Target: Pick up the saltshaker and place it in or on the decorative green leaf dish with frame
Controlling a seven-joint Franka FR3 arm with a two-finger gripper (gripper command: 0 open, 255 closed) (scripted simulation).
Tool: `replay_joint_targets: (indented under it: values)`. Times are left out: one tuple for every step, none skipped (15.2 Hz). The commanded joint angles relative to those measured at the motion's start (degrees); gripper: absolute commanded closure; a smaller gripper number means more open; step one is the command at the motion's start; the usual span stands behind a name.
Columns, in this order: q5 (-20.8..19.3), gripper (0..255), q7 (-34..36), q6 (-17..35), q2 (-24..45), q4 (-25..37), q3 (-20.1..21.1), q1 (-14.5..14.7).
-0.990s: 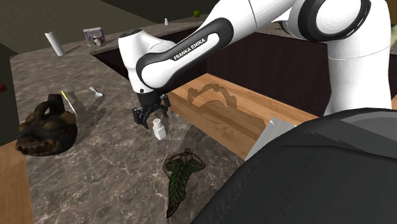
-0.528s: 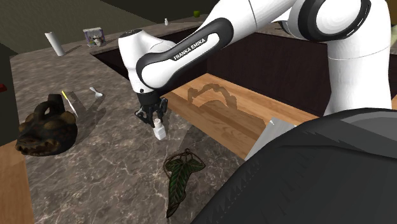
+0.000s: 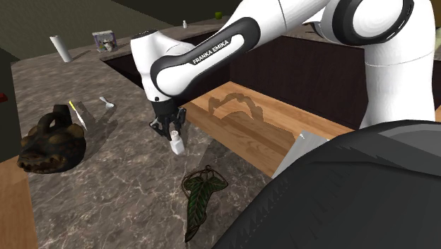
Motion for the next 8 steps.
replay_joint_targets:
  values:
    - [0.2,255,-0.1,-1.1,-0.4,0.7,0.1,0.0]
    - [0.3,255,-0.2,-1.8,-0.7,1.1,0.1,0.0]
    - [0.4,255,-0.2,-2.4,-0.9,1.6,0.2,0.0]
    - [0.5,255,-0.3,-3.1,-1.2,2.0,0.2,-0.1]
    - [0.6,255,-0.3,-3.8,-1.4,2.5,0.3,-0.1]
    - [0.6,255,-0.4,-4.5,-1.6,2.9,0.3,-0.1]
    - [0.7,255,-0.4,-5.1,-1.8,3.4,0.4,-0.1]
    - [0.8,255,-0.5,-5.8,-2.0,3.9,0.4,-0.1]
